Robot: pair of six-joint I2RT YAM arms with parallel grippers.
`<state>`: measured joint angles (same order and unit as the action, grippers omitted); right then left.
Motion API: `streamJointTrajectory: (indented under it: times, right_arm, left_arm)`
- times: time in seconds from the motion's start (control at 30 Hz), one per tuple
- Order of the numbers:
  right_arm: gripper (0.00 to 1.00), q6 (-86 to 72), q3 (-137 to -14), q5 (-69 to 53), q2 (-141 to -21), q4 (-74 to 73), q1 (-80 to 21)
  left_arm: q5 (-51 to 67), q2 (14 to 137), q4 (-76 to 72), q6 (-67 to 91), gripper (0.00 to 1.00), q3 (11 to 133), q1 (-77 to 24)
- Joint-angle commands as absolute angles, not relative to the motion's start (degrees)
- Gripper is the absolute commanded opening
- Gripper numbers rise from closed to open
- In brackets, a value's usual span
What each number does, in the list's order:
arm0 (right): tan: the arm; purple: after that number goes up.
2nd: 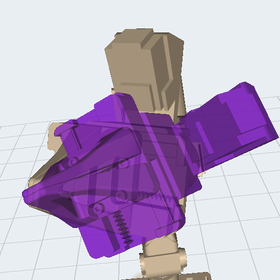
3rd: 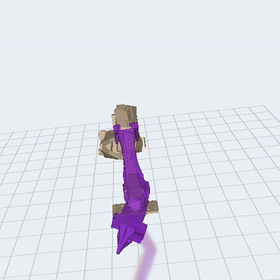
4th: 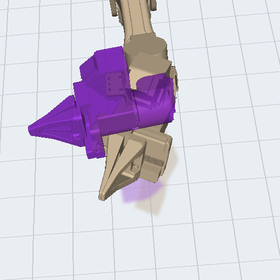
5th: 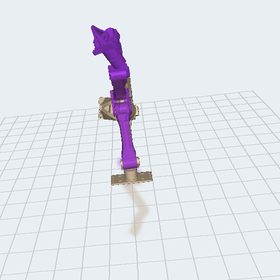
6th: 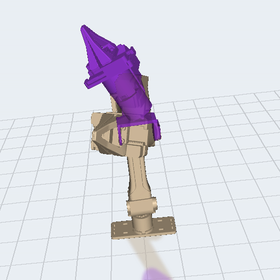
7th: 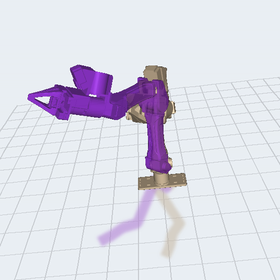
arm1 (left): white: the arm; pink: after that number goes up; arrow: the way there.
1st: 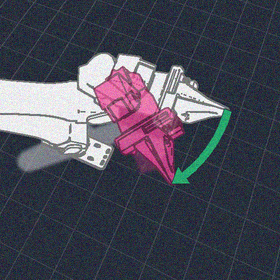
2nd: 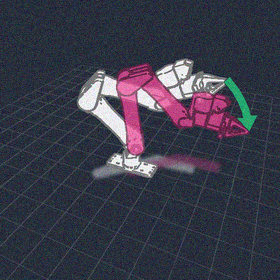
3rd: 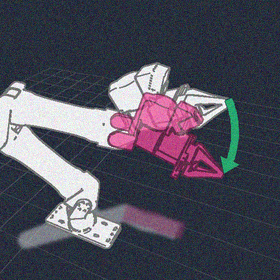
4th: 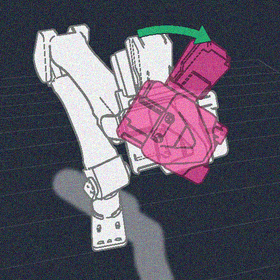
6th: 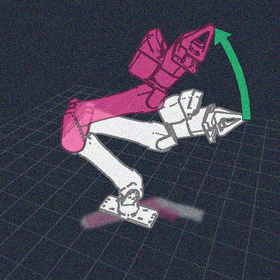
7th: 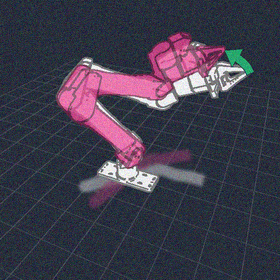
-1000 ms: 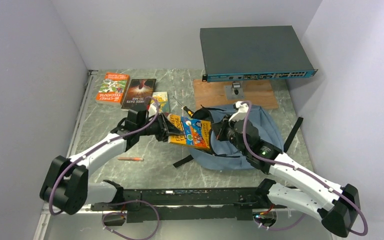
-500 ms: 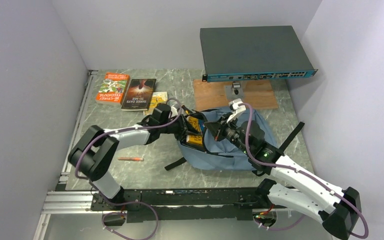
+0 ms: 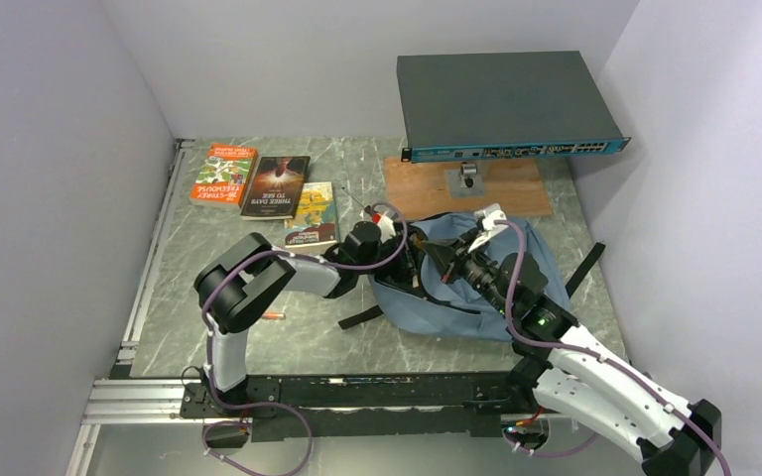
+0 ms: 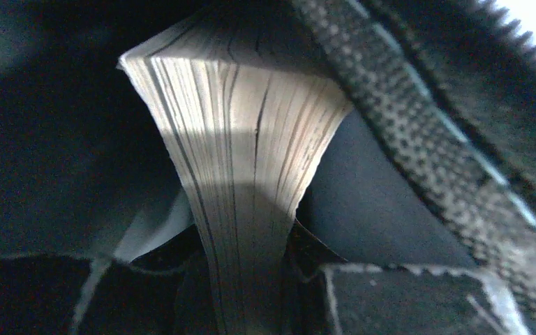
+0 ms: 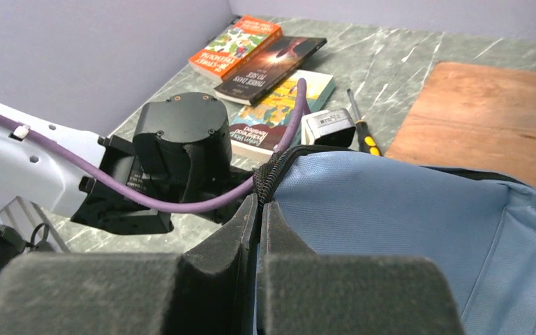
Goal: Pack the student bag
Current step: Place the book in the student bag.
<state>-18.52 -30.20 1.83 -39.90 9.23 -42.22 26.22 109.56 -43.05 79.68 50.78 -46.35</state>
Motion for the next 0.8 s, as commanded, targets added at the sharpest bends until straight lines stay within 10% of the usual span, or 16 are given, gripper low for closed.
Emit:
streamJointTrajectory:
  times: [0.0, 0.27, 0.57, 0.77]
  right_arm:
    - [0.00, -16.01, -32.06, 0.27, -36.57, 13.97, -40.77]
    - [0.01, -19.97, -43.18, 9.36, -46.05, -20.51, -41.34]
    - [0.50, -25.62, -49.23, 14.91, -56.43, -34.95, -42.36]
    - [0.66, -24.11, -53.68, 15.97, -64.77, -32.04, -42.70]
  left_arm:
    - [23.09, 109.87, -38.88, 71.22, 0.00, 58.07, -48.87]
    - [19.84, 107.24, -41.83, 74.21, 0.00, 50.62, -47.75]
    - [20.38, 108.99, -50.59, 78.40, 0.00, 47.50, -47.78]
    - [20.03, 108.51, -44.76, 76.59, 0.00, 48.45, -48.59]
